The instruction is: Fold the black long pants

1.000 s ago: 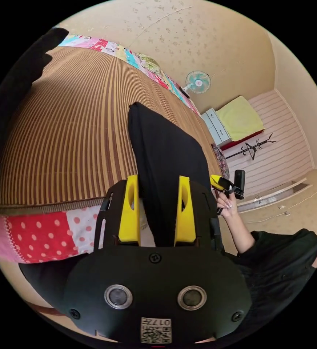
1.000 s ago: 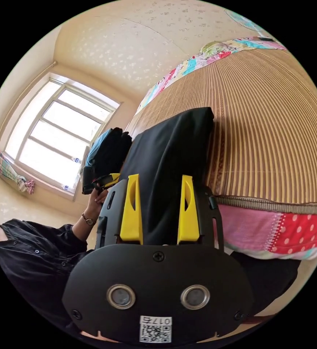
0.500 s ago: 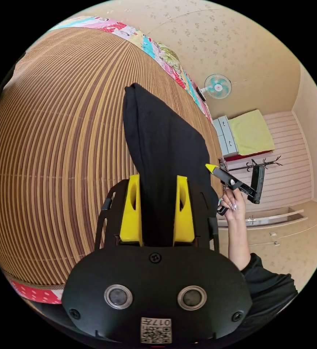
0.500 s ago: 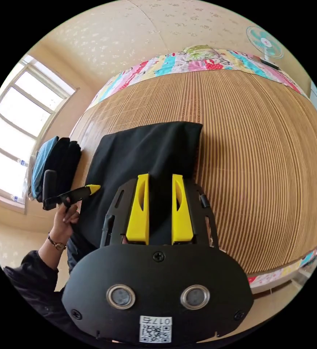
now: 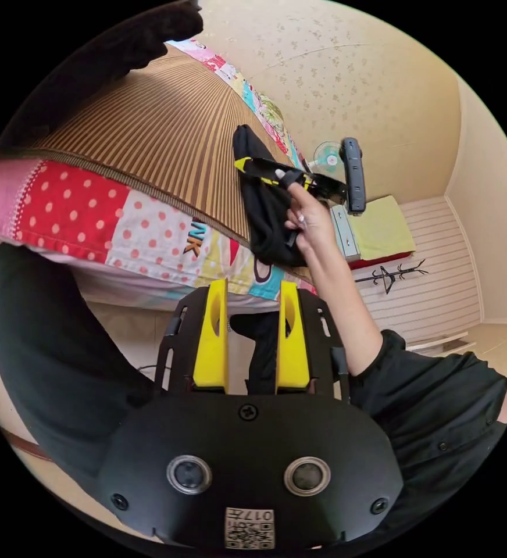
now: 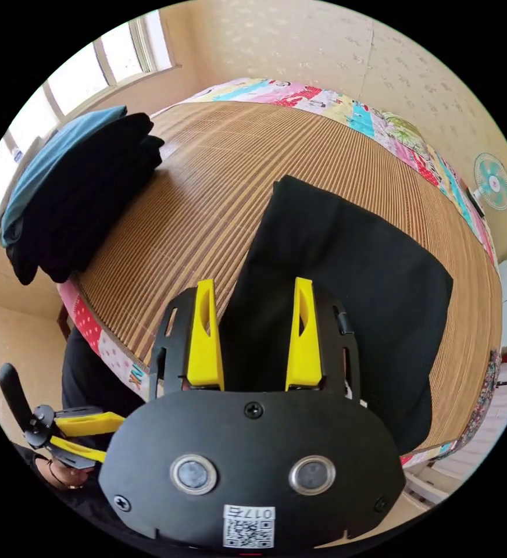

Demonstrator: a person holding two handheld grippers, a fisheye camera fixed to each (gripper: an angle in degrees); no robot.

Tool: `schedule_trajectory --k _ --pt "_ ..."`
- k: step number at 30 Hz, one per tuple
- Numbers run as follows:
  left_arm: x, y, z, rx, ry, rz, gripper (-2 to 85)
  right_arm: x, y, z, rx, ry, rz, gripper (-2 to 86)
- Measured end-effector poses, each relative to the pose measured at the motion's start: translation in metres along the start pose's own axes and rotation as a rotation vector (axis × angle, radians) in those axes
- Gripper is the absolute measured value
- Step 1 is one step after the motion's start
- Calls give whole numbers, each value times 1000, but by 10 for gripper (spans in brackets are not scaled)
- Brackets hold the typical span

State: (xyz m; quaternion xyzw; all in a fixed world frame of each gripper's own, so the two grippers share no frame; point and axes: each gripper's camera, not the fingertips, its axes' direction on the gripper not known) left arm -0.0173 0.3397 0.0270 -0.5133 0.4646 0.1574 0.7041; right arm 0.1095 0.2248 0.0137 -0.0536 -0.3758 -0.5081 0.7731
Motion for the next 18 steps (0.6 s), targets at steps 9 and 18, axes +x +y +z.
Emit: schedule_trajectory --k 9,18 --pt "-21 27 -66 169 -71 -113 117 43 -3 19 31 247 24 124" --pt "-5 23 -88 182 -204 -89 113 269 54 -12 30 298 269 122"
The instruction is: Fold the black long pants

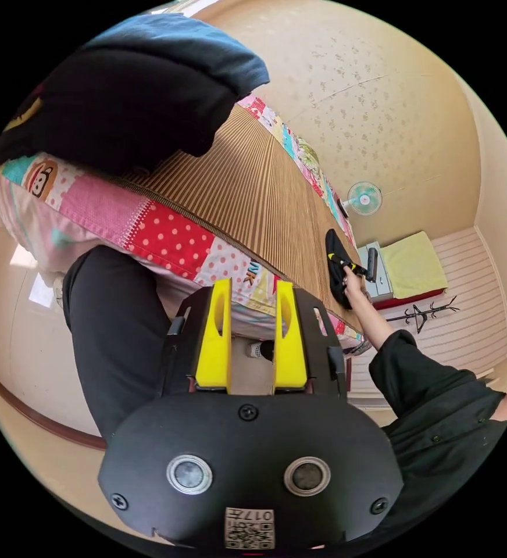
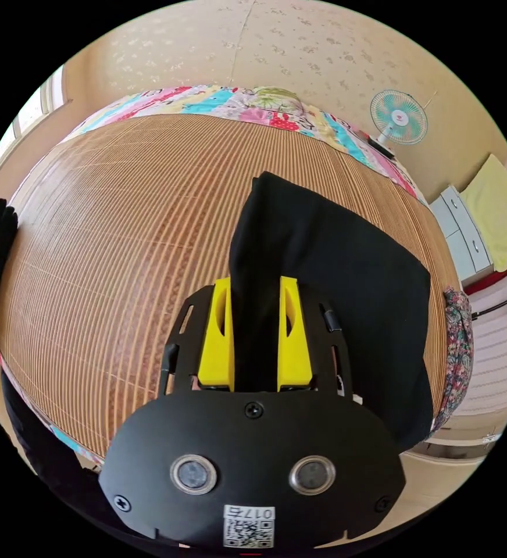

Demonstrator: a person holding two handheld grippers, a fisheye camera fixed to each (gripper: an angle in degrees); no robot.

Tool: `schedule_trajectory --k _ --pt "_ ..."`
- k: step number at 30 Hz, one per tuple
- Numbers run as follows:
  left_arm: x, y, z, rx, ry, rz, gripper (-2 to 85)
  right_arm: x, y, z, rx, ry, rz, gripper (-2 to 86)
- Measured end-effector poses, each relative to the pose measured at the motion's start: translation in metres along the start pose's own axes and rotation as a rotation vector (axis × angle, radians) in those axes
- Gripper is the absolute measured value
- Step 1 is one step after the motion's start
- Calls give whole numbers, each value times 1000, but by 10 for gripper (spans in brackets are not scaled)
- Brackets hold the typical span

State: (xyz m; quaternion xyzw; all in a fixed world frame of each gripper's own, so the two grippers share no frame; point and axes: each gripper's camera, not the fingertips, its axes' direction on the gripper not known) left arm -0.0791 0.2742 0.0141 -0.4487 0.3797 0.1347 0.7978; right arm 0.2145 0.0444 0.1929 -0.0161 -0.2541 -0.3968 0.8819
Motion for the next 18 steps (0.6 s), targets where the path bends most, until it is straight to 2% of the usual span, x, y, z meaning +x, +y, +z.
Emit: schedule_trajectory --k 6,11,18 --pt "23 10 19 -25 -86 37 100 144 52 8 33 65 34 117" --pt "54 12 28 -37 -153 123 93 278 108 -2 90 -132 327 107" --pt "76 13 22 -44 -212 168 93 323 143 -14 55 -115 134 105"
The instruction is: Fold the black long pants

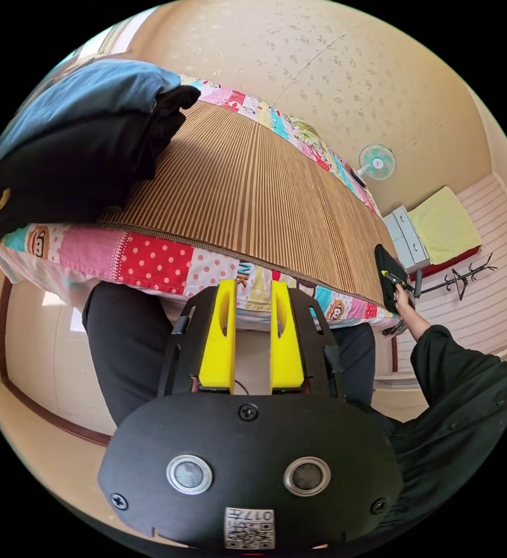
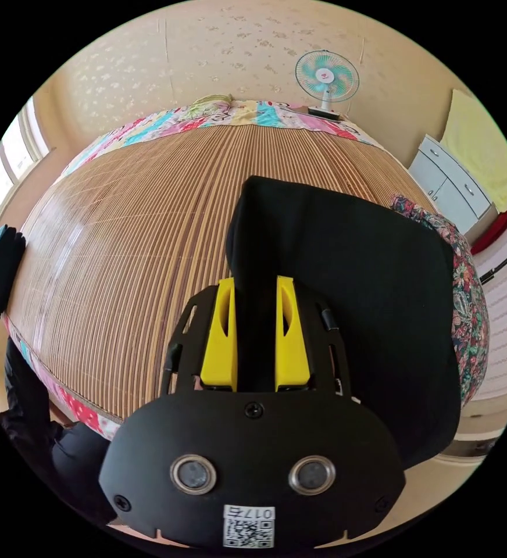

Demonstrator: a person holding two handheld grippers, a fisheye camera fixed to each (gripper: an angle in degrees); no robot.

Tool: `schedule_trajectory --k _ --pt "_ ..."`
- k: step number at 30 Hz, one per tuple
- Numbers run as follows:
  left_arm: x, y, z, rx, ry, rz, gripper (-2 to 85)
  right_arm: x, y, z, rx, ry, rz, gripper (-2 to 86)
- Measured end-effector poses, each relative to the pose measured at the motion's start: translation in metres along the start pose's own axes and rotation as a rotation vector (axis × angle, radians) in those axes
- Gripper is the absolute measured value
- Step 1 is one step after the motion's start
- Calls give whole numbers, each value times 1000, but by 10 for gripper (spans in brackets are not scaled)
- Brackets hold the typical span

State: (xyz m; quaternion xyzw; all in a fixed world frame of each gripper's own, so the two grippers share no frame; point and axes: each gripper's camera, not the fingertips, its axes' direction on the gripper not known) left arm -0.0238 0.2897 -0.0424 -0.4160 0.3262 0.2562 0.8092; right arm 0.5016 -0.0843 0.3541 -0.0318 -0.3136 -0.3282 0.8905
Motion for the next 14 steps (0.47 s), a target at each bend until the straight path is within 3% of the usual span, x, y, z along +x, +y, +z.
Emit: schedule_trajectory --k 9,11,14 --pt "-4 14 -34 58 -1 -24 91 30 16 -24 -33 33 80 108" --pt "-7 14 -54 122 -7 6 96 43 23 -41 -16 -56 219 94" --pt "-12 6 -91 228 -100 27 100 43 50 -72 49 -240 243 59"
